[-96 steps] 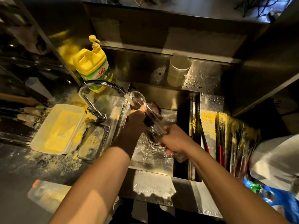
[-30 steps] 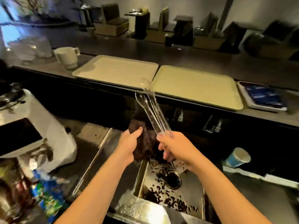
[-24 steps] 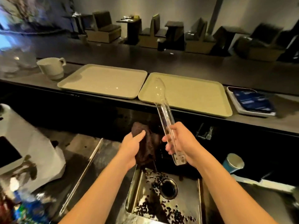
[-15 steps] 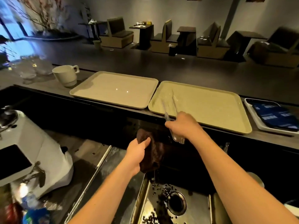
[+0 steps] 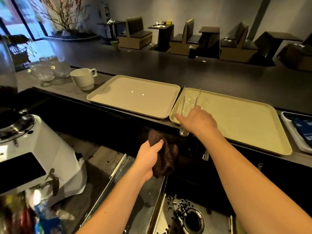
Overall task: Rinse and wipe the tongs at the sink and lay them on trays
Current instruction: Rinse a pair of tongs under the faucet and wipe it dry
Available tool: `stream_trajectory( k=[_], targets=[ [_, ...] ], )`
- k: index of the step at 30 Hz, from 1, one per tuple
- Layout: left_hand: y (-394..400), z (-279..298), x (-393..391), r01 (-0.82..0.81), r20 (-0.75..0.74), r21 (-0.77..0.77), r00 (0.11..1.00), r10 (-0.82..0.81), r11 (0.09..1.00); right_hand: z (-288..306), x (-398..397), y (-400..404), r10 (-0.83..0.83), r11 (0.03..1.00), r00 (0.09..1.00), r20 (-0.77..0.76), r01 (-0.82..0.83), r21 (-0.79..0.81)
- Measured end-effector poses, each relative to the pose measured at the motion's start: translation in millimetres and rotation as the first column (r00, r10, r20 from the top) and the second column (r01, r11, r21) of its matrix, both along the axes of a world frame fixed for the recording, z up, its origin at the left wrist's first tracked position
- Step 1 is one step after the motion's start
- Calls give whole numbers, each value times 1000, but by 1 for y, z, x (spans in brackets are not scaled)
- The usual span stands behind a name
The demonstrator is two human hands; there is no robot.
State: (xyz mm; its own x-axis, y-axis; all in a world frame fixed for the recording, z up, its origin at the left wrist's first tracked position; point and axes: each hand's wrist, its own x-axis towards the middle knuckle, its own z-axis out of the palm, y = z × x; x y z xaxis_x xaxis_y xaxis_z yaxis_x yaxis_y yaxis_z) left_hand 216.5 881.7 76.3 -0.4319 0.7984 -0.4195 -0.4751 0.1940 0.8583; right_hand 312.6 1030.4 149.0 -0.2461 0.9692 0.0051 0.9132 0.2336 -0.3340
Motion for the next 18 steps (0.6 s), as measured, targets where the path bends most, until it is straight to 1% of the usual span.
stream_trajectory(
  k=[2, 3, 5, 6, 8, 11, 14, 18],
  targets=[
    [-3, 0, -2, -1, 20, 17, 1000, 1, 1000, 4, 5, -10, -28, 993, 998, 51, 22, 118],
    [-7, 0, -4, -7, 27, 28, 1000, 6, 1000, 6, 8, -18, -15, 984, 998, 63, 3, 178],
    [-15, -1, -7, -18, 32, 44, 999, 16, 999, 6, 14, -36, 79, 965, 997, 27, -83, 249],
    [-20, -3, -9, -21, 40, 53, 999, 19, 998, 5, 15, -47, 142, 962, 990, -20, -134, 237],
    [-32, -8, -13, -42, 71, 53, 997, 38, 998, 0, 13, -71, 248, 961, 961, -124, -228, 156],
    [-65, -21, -24, -78, 126, 19, 989, 75, 997, -13, -6, -108, 344, 935, 904, -254, -354, 7],
    [-105, -35, -38, -139, 159, -23, 977, 141, 990, -34, -28, -141, 408, 883, 867, -285, -454, -117],
    [-173, -53, -69, -303, 199, -55, 930, 308, 951, -61, -73, -197, 512, 802, 806, -297, -572, -169]
  ],
)
